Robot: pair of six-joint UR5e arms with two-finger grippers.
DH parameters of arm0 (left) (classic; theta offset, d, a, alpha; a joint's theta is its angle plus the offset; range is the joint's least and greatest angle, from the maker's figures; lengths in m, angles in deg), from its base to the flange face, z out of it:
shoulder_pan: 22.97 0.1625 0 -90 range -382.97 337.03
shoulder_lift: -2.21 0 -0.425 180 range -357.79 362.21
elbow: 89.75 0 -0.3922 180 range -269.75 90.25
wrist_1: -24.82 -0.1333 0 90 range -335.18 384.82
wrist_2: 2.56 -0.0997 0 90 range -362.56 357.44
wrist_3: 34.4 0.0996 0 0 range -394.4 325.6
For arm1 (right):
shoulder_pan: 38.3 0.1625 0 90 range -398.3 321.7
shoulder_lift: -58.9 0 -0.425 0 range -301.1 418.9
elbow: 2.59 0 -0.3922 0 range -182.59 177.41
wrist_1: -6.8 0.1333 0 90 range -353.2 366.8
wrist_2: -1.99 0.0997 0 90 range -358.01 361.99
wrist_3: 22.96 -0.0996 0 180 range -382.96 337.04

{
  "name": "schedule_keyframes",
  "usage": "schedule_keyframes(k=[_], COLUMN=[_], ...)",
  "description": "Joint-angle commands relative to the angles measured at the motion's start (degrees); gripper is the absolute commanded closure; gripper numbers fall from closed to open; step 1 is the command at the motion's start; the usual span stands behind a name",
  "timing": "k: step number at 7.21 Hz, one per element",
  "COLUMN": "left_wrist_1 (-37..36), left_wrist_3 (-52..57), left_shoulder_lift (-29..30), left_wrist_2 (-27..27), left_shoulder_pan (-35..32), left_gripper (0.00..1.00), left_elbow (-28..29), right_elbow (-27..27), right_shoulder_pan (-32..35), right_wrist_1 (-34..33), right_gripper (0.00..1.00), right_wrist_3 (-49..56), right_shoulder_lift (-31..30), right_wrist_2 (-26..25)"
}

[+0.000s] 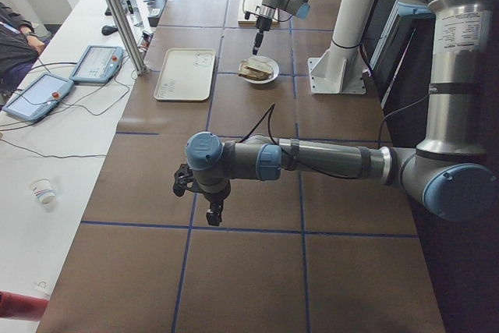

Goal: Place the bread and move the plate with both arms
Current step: 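Raise the right gripper away while the left arm reaches toward the plate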

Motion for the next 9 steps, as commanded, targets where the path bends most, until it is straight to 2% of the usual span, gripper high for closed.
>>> schedule_keyframes(k=[1, 2, 4, 5, 6, 7, 8, 9], left_wrist_1=[8.83, 18.99, 38.51, 46.44, 51.22, 55.44, 61.75, 70.34], left_wrist_3=[-10.97, -24.29, -50.58, -63.41, -72.06, -80.85, -89.64, -101.39], left_shoulder_lift=[2.52, 2.53, 2.61, 3.31, 4.54, 6.12, 6.65, 6.66], left_wrist_2=[3.78, 3.52, 3.34, 1.25, -1.12, -5.40, -9.80, -15.85], left_shoulder_pan=[3.07, 7.27, 14.66, 17.83, 20.82, 24.42, 28.54, 33.72], left_gripper=[0.00, 0.00, 0.00, 0.00, 0.00, 0.00, 0.00, 0.00], left_elbow=[-0.46, -0.46, 0.33, 0.16, 0.24, 0.24, 0.33, 0.42], right_elbow=[2.67, 5.73, 13.64, 14.02, 13.85, 13.67, 13.24, 12.62], right_shoulder_pan=[9.19, 11.49, 15.18, 17.55, 20.97, 25.44, 29.31, 32.14], right_wrist_1=[-11.78, -19.60, -39.53, -47.02, -49.53, -49.73, -49.82, -49.82], right_gripper=[0.00, 0.00, 0.00, 0.00, 0.00, 0.00, 0.00, 0.00], right_wrist_3=[2.83, 9.81, 25.36, 33.53, 40.49, 46.21, 50.79, 52.32], right_shoulder_lift=[-0.75, -0.93, -1.90, -1.90, -2.68, -4.86, -6.71, -8.30], right_wrist_2=[6.12, 6.22, 6.22, 6.65, 9.35, 14.78, 19.88, 22.45])
